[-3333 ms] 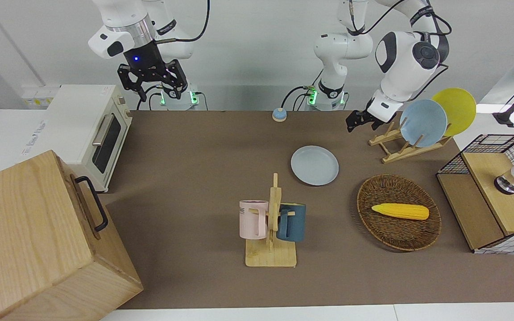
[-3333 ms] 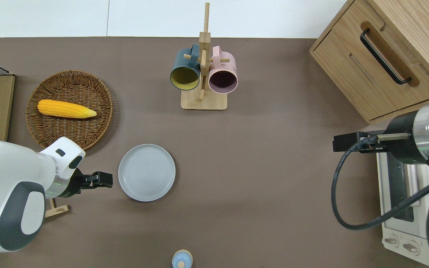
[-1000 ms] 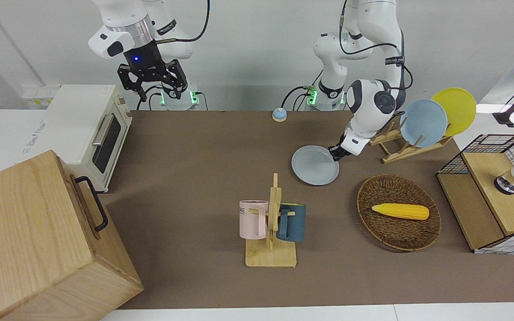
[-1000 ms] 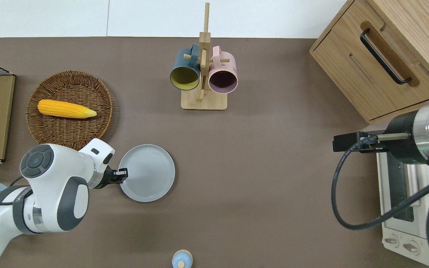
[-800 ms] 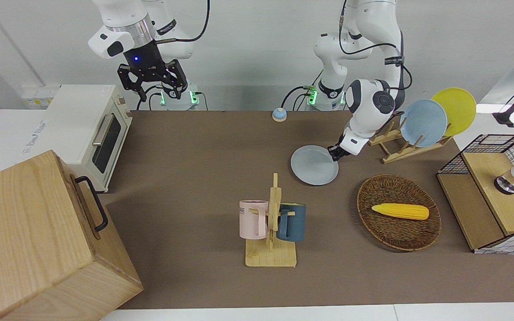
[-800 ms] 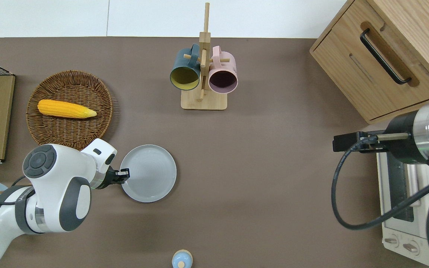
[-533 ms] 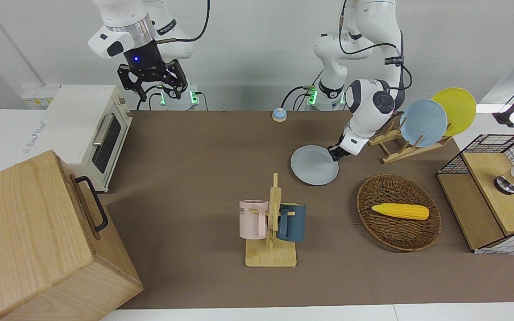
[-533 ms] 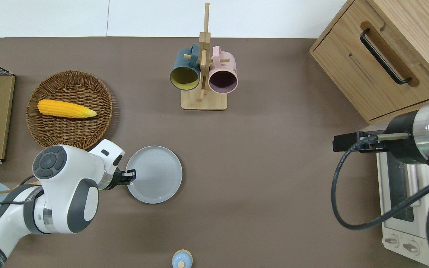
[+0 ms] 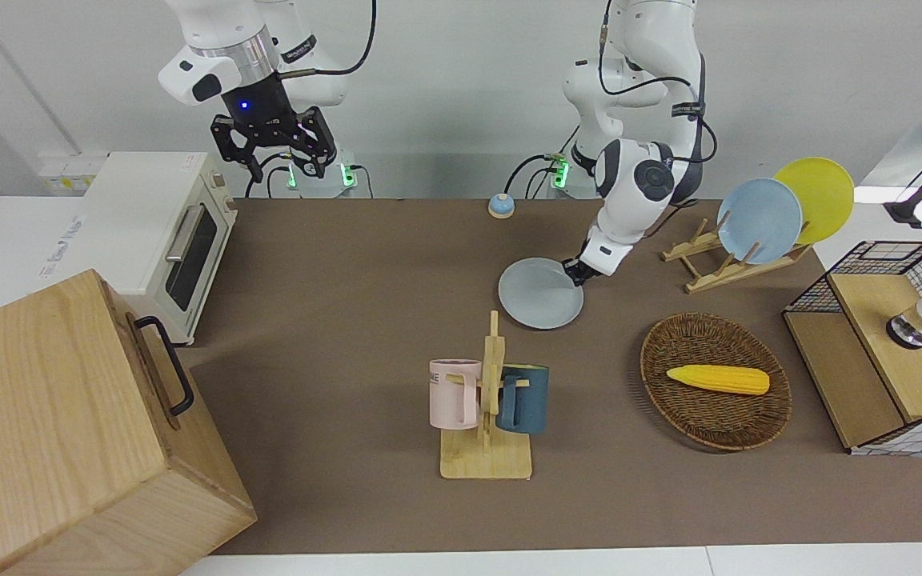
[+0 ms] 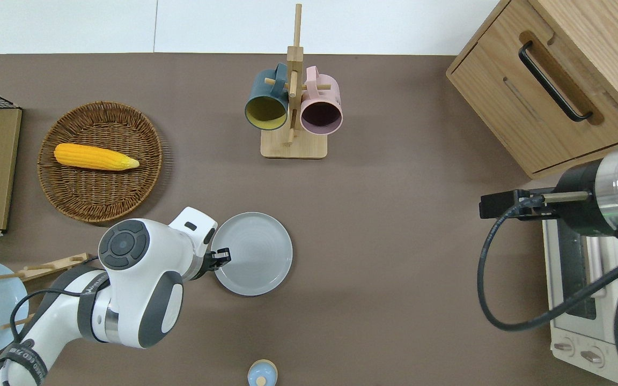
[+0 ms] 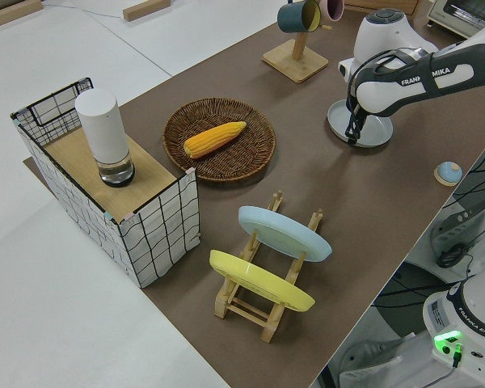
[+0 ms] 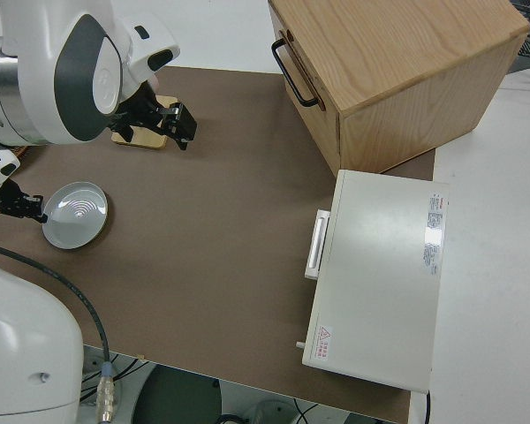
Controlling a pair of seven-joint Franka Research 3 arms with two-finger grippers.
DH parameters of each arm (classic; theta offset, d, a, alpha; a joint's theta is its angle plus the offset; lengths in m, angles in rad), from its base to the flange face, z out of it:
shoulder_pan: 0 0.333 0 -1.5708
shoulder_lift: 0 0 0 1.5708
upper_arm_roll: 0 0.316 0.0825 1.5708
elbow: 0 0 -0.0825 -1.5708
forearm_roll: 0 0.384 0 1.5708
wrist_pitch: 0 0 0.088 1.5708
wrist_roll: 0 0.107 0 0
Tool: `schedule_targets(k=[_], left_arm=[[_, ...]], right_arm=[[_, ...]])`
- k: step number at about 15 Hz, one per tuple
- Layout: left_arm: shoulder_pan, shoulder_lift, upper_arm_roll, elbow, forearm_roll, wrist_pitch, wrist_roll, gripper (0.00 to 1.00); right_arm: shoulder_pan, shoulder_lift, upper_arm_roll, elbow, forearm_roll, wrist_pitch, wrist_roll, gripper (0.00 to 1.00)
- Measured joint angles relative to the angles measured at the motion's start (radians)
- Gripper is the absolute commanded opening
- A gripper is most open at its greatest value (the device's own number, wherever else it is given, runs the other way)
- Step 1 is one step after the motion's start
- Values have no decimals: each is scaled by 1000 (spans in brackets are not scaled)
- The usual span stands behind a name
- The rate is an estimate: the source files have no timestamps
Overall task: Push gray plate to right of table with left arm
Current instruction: 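Push the gray plate with the left gripper across toward the toaster oven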
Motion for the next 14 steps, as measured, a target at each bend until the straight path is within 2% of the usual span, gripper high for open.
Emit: schedule_targets(k=[4,14], left_arm=[[-9,21,-89,-3,0,89,-130,0],[-156,35,-98,-1,0,164,-294,0]], right_arm=[[0,0,0,0,0,0,0,996],[0,0,0,0,0,0,0,996]])
